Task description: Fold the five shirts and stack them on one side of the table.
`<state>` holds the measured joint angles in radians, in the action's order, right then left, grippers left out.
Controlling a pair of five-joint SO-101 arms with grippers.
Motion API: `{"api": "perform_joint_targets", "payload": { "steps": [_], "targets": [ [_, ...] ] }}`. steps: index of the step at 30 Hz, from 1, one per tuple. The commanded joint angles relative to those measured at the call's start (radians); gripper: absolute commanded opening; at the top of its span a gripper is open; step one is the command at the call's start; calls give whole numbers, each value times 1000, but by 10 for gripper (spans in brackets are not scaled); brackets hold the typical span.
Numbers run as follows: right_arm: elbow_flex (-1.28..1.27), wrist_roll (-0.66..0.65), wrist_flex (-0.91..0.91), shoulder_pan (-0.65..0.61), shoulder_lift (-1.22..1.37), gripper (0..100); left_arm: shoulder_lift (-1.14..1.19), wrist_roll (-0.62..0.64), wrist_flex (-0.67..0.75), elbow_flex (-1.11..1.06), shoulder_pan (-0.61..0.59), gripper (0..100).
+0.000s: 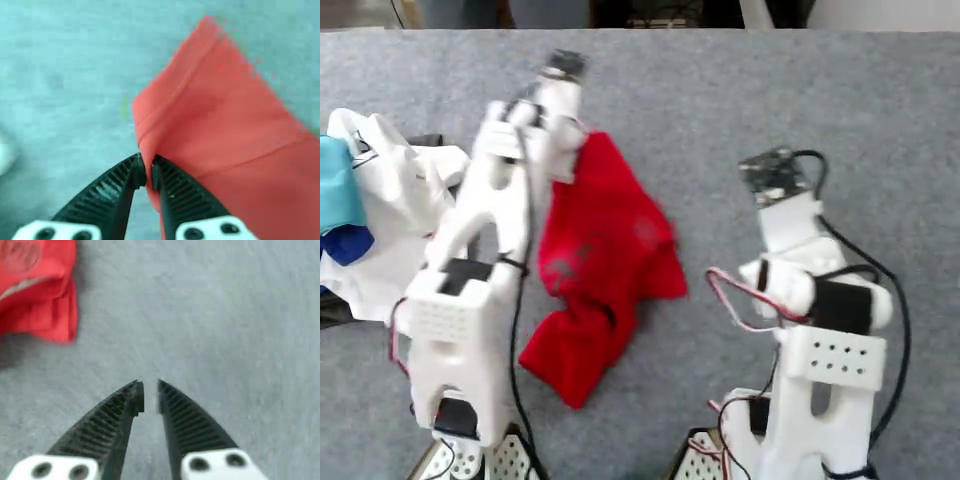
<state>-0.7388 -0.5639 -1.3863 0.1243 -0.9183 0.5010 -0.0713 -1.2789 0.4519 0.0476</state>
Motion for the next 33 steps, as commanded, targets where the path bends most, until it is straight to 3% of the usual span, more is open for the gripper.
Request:
{"api": "perform_joint_targets", "payload": {
  "steps": [1, 6, 11, 17, 22, 33],
  "targets": [
    [-1, 35, 54, -127, -2, 165, -107, 9, -34, 53, -142, 28],
    [13, 242, 161, -275, 153, 227, -147, 9, -72, 54, -308, 28],
    [125, 353, 241, -453, 384, 229, -161, 0, -195, 51, -380, 29],
    [400, 459, 245, -562, 688, 230, -170, -2, -365, 62, -478, 33],
    [653, 574, 238, -623, 961, 228, -170, -2, -430, 31, -573, 140],
    [981, 601, 236, -821, 1326, 226, -169, -72, -457, 24, -696, 137]
  ]
}}
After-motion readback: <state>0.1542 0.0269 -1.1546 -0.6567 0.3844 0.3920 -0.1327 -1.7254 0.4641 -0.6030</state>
